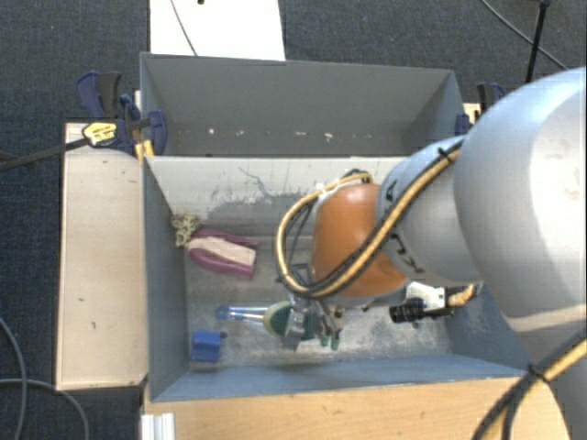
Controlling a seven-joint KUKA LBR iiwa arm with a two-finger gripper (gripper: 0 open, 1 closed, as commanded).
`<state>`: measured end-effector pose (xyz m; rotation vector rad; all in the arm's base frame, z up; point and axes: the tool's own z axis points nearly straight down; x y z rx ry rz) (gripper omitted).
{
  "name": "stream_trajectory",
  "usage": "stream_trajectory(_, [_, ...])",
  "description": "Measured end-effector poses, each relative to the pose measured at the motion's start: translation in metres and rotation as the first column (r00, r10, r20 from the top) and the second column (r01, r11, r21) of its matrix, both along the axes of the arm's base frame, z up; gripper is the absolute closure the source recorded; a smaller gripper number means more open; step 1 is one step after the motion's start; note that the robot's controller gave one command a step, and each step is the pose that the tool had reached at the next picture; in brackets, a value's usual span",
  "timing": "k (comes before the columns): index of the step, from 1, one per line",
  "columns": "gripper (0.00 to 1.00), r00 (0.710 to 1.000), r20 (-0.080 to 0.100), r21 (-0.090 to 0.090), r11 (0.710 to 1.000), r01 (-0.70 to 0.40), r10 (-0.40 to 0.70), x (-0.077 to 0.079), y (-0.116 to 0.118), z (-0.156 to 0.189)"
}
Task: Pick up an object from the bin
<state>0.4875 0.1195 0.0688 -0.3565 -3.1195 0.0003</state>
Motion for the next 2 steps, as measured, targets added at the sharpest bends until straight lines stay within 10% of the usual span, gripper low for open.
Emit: stream_trajectory(2, [1.0,1.0,0.011,0.002,1.0,0.007,-0.007,0.003,0.0,0.125])
